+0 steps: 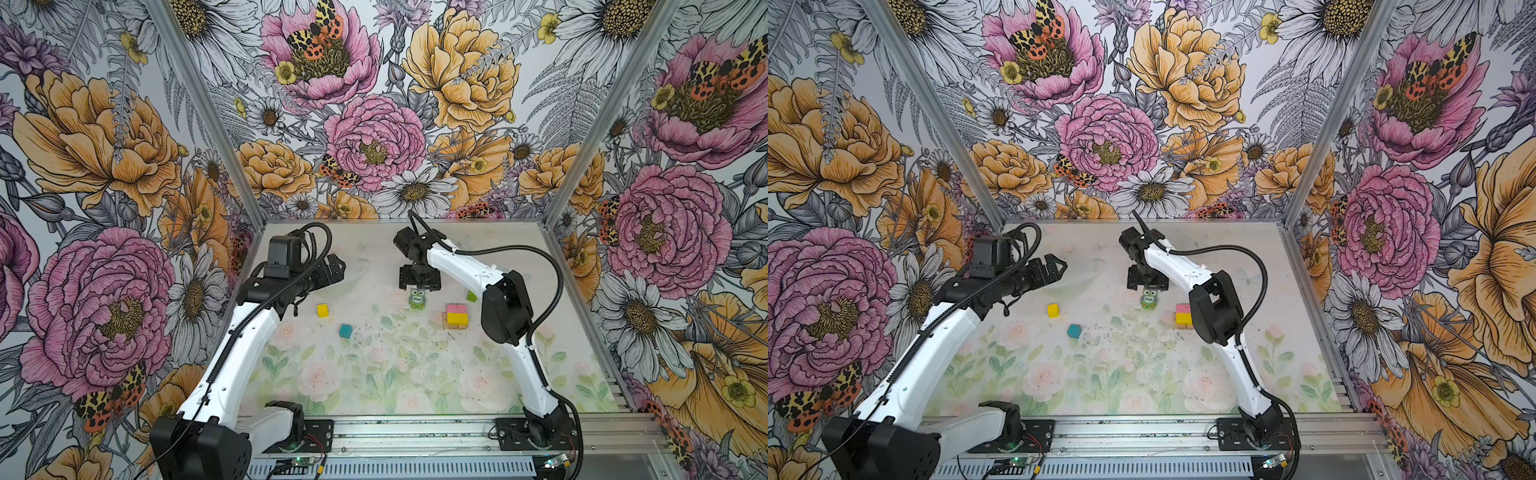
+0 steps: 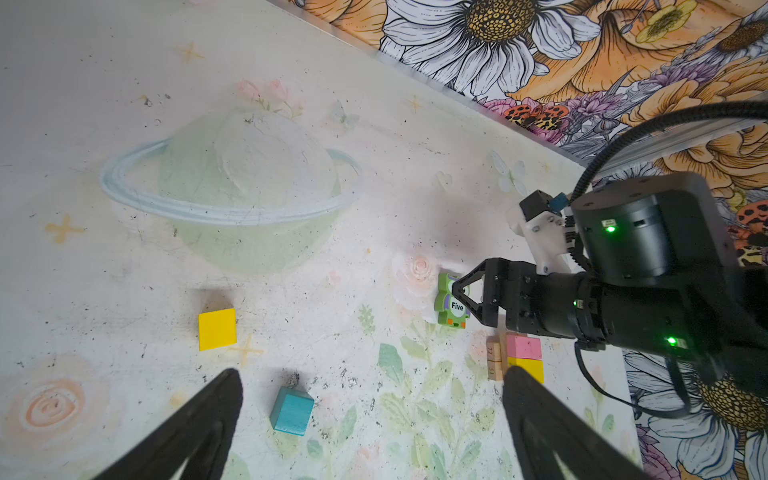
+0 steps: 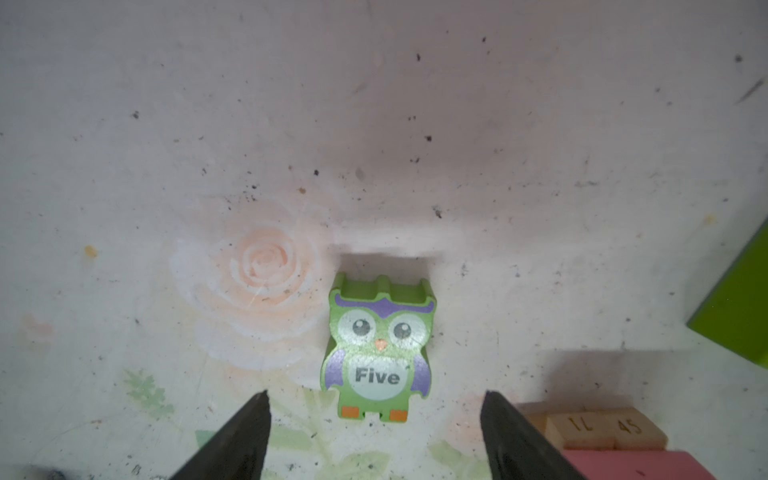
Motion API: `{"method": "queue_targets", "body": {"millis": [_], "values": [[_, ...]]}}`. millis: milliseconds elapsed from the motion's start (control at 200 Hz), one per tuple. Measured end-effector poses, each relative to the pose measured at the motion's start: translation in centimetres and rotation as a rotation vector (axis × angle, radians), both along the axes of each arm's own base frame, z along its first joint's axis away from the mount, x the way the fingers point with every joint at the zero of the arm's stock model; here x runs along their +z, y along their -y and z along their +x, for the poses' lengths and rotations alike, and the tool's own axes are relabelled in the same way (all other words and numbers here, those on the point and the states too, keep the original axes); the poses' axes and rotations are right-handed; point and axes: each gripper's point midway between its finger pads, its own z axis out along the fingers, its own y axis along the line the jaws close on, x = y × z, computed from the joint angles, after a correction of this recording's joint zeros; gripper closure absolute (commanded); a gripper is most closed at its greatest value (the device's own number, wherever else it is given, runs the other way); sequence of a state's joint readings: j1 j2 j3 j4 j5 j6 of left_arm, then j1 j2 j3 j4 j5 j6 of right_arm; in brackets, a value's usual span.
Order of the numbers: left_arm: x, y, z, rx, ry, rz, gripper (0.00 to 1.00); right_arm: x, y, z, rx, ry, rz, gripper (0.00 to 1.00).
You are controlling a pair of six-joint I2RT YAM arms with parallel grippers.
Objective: Build the wood block tower
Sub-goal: 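Move the right gripper over the green owl block marked 'Five', then lower the right gripper and close it on the green owl block, then lift the owl block with the right gripper and carry it over the stack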
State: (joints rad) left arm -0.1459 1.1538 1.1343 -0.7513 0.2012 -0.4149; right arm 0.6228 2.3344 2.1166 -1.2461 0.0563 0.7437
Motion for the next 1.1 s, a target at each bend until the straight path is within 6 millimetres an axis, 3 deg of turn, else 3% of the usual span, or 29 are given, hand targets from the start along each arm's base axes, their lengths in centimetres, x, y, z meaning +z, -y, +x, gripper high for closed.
{"method": "queue_targets", "body": {"millis": [210,550,701,991,1101], "values": [[0.0,0.1,0.0,-0.01,0.0,-0.004,0.01,-2.2,-0.1,-0.1,0.001,-0.031,-0.013,0.18],[0.1,0.3,0.1,-0.018,0.0,-0.014,0.01,-3.3,0.0,-0.6,0.001,-0.058,-0.021,0.21],[-0.2,0.3,0.2,-0.019,-0.011,-0.015,0.01,-4.3,0.1,-1.5,-0.003,-0.088,-0.028,0.32],[-0.2,0.5,0.3,-0.024,-0.016,-0.02,0.01,-4.4,-0.4,-1.5,-0.013,-0.083,-0.005,0.49],[0.3,0.5,0.6,-0.025,-0.006,-0.02,0.01,-4.3,-0.5,-1.5,-0.011,-0.082,-0.004,0.51]]}}
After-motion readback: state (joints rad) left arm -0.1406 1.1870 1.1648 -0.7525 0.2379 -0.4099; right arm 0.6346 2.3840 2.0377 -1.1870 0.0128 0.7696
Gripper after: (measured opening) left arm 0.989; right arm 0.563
